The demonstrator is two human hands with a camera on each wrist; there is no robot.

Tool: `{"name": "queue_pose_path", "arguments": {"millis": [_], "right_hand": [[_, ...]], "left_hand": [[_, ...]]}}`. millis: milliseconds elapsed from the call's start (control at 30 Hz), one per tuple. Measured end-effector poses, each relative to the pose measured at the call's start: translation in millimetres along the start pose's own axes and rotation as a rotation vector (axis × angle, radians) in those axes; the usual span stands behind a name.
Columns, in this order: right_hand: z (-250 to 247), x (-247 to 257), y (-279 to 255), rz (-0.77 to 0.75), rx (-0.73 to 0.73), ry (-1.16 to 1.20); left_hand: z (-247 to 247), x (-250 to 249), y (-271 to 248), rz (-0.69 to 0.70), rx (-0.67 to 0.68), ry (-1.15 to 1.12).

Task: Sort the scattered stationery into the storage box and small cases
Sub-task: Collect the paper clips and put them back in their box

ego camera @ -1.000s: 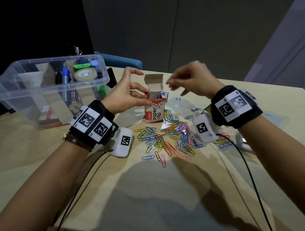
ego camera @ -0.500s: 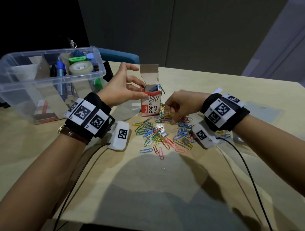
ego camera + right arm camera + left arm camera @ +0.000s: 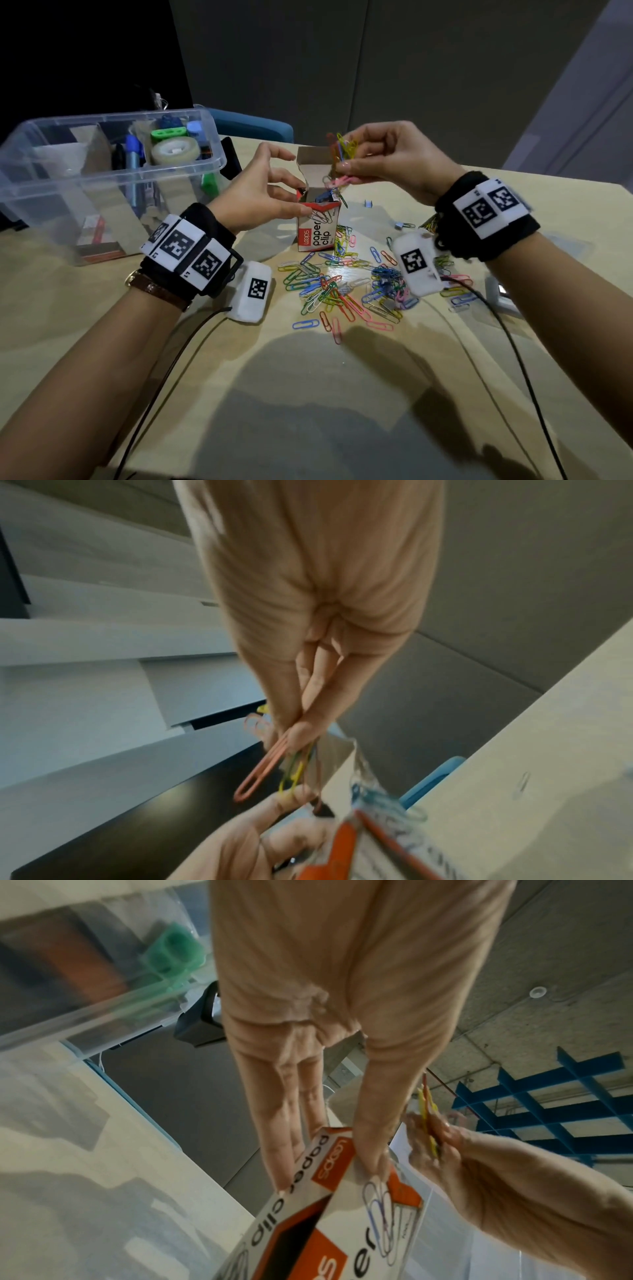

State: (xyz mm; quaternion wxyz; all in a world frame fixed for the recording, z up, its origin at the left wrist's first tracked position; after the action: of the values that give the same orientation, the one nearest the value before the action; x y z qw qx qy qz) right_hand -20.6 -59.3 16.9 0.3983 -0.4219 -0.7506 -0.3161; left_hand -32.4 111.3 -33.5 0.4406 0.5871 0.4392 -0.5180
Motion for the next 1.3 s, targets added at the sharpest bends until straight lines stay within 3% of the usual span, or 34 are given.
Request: {"name": "queue_pose_path", "arguments": {"millis": [200, 500, 600, 700, 833, 1033, 1167, 1300], "right_hand": [[21.7, -4.5, 15.2, -0.016, -0.188, -0.055], [16.5, -0.7, 5.5, -0.047, -0.059, -0.658], [0.7, -1.9, 4.5, -0.008, -0.101, -0.531], [-16.5, -17.2, 1.0, 0.13, -0.192, -0.464], [3.3, -44.0, -8.7, 0.354, 0.073, -0.414], [23.3, -41.5, -4.5, 0.293, 0.119, -0.491], [12.4, -33.0, -0.6, 0.215, -0.007, -0.601], [-5.6, -9.3, -2.5, 0.113, -0.143, -0.541]], "left_hand": [[-0.4, -0.6, 0.6, 0.013, 0.008, -0.025], [-0.1, -2.7, -1.2, 0.024, -0.005, -0.018], [-0.4, -5.5, -3.0, 0.04, -0.006, 0.005], [-3.3, -7.8, -2.9, 0.056, -0.029, 0.003], [-4.3, -10.0, -2.6, 0.071, -0.059, 0.01], [-8.5, -15.2, -3.0, 0.183, -0.125, 0.093], [-11.4, -14.9, -1.3, 0.218, -0.154, 0.128], [-10.7, -14.8, 1.0, 0.197, -0.147, 0.087]]}}
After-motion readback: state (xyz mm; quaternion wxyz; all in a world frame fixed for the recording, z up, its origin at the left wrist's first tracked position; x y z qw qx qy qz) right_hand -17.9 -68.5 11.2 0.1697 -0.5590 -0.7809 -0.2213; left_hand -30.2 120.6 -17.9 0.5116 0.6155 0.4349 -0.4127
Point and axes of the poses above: each hand's wrist, its own y-axis towards the middle knuckle, its own z-axis out of the palm, x = y × z, the point moved 7 cm from there along y, towards the middle knuckle, and after that the axes turned 14 degrees about -y, right-handed, at the moved point
